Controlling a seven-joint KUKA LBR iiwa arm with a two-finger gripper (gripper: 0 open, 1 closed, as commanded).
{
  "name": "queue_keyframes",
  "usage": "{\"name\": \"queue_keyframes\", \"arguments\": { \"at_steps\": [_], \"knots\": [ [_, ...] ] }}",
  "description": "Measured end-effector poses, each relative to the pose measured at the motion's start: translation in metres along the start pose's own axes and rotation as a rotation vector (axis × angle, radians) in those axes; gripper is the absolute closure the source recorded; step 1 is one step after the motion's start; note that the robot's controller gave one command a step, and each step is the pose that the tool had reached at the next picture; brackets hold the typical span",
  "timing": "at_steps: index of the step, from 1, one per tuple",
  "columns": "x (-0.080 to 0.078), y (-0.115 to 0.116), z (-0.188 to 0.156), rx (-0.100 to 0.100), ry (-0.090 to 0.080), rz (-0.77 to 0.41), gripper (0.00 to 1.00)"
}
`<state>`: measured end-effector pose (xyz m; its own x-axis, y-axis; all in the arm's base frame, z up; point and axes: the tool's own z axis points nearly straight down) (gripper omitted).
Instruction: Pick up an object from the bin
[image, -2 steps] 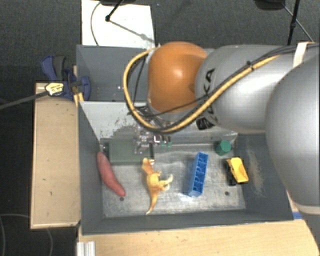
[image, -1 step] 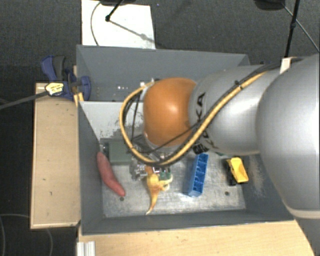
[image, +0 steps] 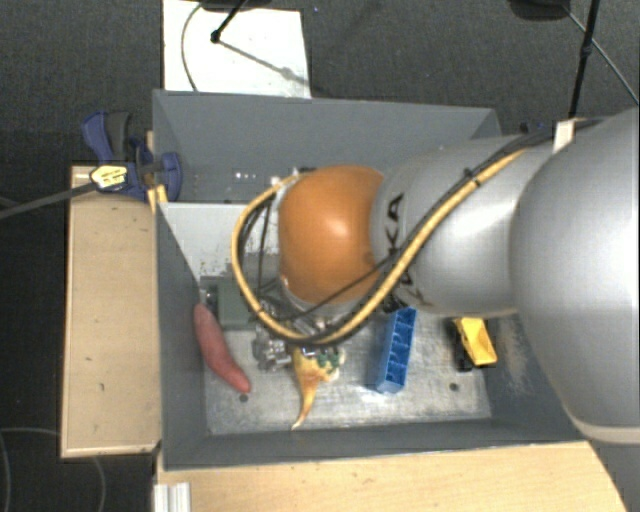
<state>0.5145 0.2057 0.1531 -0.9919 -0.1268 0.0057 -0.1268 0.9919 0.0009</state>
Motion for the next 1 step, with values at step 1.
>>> {"name": "queue_keyframes", "arguments": {
  "at_steps": [1],
  "knots": [
    [-0.0028,0.0392,-0.0178,-0.002,-0.009,0.346,0.0]
  ]
}}
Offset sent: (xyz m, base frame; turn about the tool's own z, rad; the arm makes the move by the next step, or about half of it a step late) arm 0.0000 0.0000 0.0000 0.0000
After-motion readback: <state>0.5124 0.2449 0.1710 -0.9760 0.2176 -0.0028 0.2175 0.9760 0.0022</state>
